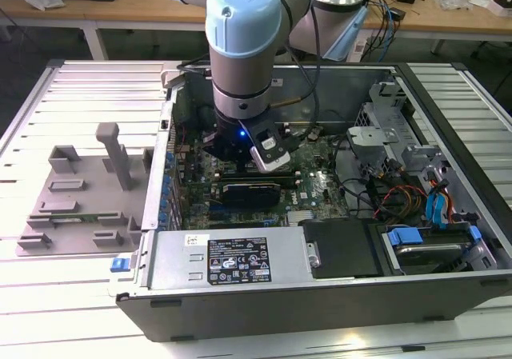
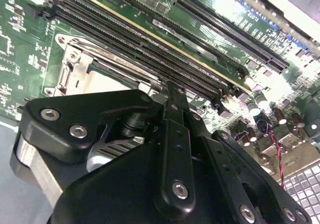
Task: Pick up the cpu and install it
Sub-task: 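Install the second cpu locking lever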
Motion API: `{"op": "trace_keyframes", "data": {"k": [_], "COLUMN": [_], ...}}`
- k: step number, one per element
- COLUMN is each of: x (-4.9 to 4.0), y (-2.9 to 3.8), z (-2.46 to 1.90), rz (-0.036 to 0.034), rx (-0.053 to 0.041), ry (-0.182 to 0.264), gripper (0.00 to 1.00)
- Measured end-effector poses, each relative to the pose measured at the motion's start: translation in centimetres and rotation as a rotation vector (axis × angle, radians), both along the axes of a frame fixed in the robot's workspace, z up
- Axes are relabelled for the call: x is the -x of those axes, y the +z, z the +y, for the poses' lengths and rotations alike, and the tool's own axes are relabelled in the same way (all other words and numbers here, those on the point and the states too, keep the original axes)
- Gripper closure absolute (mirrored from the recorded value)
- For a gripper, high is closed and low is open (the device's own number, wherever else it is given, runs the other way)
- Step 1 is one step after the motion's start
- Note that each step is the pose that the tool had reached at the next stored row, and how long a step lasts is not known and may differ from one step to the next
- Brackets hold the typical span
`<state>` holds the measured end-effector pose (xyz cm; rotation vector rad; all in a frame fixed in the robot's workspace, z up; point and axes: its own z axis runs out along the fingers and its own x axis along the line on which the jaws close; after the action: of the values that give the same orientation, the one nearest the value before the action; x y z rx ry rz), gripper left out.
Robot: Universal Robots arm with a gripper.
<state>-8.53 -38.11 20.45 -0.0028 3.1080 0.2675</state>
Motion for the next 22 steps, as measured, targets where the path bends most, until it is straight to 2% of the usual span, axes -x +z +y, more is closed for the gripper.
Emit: {"op": "trace_keyframes", "data": {"k": [2,3,5,7,10,11,12,13,14,15,17,18,19,20,21,22], "x": [0.16,0.29,0.43,0.6,0.6,0.6,0.6,0.48,-0.24,-1.31,-2.22,-3.05,-3.76,-4.04,-4.05,-4.06], "y": [-0.11,-0.23,-0.4,-0.67,-0.67,-0.43,0.42,1.38,1.39,1.39,1.39,1.39,1.39,1.38,1.4,1.6], "z": [0.0,0.0,0.01,-0.01,0.0,0.01,0.0,0.03,0.06,0.09,0.12,0.25,0.76,2.1,2.83,2.97], "rz": [-0.0012,-0.0024,-0.0035,-0.0036,-0.0037,-0.004,-0.0038,-0.0036,-0.003,-0.0028,-0.0024,-0.0021,-0.002,-0.002,-0.002,-0.0019], "rx": [-0.0111,-0.0214,-0.0298,-0.035,-0.0356,-0.0346,-0.0309,-0.0145,0.0165,0.0238,0.0254,0.0256,0.026,0.027,0.0281,0.0298], "ry": [0.001,0.002,0.003,0.004,0.004,0.004,0.004,0.004,0.001,0.0,0.0,0.0,0.0,0.0,0.0,0.0], "gripper": [0.89,0.89,0.89,0.89,0.89,0.89,0.89,0.89,0.89,0.89,0.89,0.89,0.89,0.89,0.89,0.89]}}
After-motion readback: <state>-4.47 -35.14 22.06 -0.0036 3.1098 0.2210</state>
